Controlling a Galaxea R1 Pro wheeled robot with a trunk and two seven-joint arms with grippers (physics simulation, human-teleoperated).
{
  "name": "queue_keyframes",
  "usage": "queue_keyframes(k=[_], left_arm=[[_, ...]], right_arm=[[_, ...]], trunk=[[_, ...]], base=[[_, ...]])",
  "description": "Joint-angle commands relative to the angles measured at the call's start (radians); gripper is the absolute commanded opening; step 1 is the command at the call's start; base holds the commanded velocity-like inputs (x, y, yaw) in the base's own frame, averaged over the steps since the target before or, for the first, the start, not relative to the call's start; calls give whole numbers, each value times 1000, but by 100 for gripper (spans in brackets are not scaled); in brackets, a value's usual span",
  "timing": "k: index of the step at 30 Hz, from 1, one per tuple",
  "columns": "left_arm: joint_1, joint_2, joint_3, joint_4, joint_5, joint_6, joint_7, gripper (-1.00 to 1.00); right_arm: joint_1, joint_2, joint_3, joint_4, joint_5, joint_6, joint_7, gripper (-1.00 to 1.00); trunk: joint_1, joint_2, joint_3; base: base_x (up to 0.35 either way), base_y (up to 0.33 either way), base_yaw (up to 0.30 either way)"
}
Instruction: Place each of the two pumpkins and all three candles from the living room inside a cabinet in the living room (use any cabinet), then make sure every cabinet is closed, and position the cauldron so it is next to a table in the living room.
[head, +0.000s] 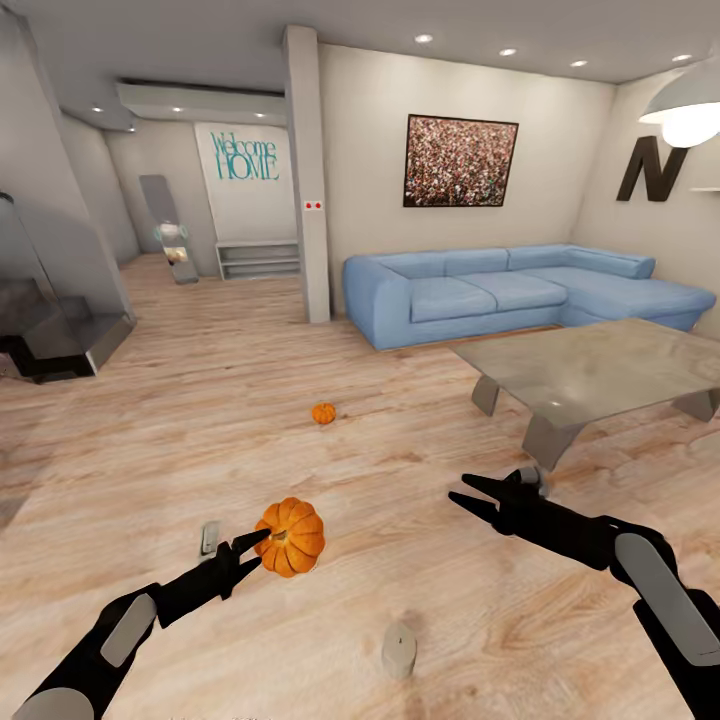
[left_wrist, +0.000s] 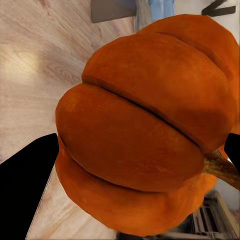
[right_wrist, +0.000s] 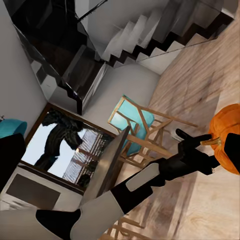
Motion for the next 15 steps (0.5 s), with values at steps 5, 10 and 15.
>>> queue_keyframes(k=[5, 10, 15], left_arm=[[-1, 0, 2, 0, 10, 10, 0, -100], [-1, 0, 2, 0, 10, 10, 0, -100], [-1, 0, 2, 1, 10, 10, 0, -100]], right_arm=[[-1, -1, 1, -2, 3, 3, 2, 100], [-1, -1, 1, -5, 3, 3, 1, 100], [-1, -1, 1, -6, 2, 4, 1, 100]], trunk=[[0, 0, -1], [0, 0, -1], [0, 0, -1]], base=[[13, 126, 271], [1, 14, 272], [3, 55, 272]])
